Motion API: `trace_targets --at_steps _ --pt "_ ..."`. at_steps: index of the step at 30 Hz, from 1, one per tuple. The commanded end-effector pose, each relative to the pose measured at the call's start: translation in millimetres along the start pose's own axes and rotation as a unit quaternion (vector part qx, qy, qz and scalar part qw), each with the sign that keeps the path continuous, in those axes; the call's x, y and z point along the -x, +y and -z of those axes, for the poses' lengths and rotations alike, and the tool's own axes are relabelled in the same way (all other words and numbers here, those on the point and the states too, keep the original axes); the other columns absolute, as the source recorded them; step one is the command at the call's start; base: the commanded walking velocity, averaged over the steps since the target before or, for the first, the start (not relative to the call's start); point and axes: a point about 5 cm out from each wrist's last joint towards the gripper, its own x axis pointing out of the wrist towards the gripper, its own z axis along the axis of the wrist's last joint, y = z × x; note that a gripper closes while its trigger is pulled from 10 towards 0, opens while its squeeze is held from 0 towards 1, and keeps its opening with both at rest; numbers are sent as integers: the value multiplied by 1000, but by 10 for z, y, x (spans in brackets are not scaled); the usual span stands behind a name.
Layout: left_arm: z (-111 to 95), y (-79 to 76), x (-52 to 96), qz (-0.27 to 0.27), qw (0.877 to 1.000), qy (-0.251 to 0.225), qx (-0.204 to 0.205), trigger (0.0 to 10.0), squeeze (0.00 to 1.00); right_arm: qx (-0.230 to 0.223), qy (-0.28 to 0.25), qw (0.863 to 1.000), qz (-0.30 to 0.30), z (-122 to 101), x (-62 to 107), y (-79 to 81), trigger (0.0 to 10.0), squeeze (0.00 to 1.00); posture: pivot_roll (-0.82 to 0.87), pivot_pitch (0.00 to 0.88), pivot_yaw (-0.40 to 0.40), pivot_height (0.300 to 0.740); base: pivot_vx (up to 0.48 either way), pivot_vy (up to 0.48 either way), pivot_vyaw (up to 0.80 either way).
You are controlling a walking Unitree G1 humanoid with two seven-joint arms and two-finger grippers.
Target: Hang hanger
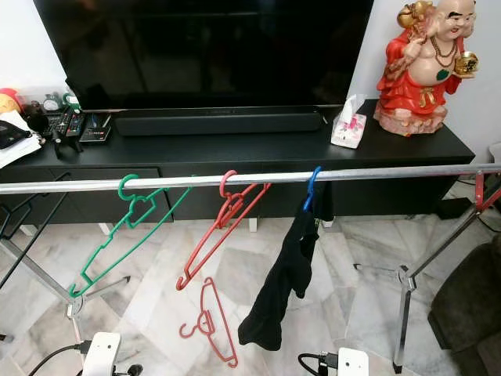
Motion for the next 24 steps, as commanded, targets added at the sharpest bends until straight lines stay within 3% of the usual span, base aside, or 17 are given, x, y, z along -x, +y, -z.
trace_targets --at_steps 1,9,19,24 --pt "70 5 16 2 1000 11 -4 10000 0 -1 -136 990 25 -681 -211 -118 10000 0 -99 0 2 740 0 0 0" --pt "59 1 15 4 1000 8 -3 10000 0 -8 -150 987 49 -624 -151 -163 10000 0 -97 0 4 740 0 0 0" --pt "84 -21 24 9 1000 6 -10 10000 0 -7 -151 987 47 -414 -8 -79 10000 0 -89 0 -1 740 0 0 0" --pt "109 16 35 5 1000 6 -9 10000 0 2 -166 985 46 -230 190 -57 10000 0 -97 0 1 740 0 0 0"
